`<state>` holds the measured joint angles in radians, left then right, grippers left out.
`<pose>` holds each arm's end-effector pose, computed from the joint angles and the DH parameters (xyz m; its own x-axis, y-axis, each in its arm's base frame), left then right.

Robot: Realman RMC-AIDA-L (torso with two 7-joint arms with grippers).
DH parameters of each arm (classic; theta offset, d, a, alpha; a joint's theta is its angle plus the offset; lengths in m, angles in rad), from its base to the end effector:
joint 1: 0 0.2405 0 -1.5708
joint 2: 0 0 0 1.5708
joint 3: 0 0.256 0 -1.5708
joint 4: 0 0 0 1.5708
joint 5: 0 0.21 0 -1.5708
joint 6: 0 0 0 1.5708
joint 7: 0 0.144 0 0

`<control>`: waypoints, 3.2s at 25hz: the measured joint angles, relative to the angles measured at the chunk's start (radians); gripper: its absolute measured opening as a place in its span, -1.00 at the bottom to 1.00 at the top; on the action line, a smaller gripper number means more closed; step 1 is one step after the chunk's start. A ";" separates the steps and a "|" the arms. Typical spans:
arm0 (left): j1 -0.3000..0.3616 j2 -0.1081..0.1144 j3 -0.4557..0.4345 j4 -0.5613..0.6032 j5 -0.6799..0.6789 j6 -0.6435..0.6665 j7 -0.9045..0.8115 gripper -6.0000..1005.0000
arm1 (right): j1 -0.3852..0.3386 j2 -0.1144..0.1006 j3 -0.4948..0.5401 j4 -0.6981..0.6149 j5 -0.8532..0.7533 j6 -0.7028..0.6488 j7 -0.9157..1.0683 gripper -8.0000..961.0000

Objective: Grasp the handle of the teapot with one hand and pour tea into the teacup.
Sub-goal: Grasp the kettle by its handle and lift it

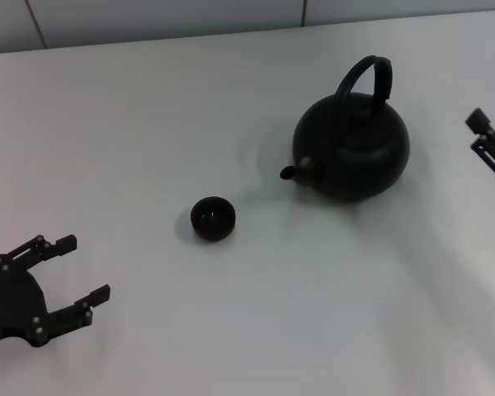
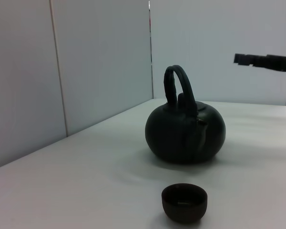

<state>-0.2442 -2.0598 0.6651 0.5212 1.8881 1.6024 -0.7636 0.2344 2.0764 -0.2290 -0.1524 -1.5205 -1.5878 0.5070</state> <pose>-0.3399 0.2359 -0.0044 0.8658 0.0793 0.4941 0.3031 -0.8688 -0.3916 0.3593 0.2388 0.0221 0.6442 0.1124 -0.7566 -0.6879 -0.3472 -0.6373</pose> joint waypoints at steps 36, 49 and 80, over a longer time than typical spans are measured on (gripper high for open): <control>0.006 -0.005 -0.032 -0.003 0.000 -0.001 0.001 0.61 | 0.290 -0.033 -0.176 -0.156 -0.176 0.436 0.275 0.54; -0.001 -0.006 -0.036 -0.004 -0.003 -0.006 0.001 0.61 | 0.283 -0.036 -0.271 -0.202 -0.175 0.448 0.272 0.54; -0.004 -0.008 -0.036 -0.016 -0.015 -0.007 0.001 0.60 | 0.254 -0.032 -0.294 -0.300 -0.190 0.412 0.304 0.48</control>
<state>-0.2484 -2.0676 0.6289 0.5049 1.8727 1.5952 -0.7624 0.4888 2.0445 -0.5231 -0.4524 -1.7105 -1.1755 0.8111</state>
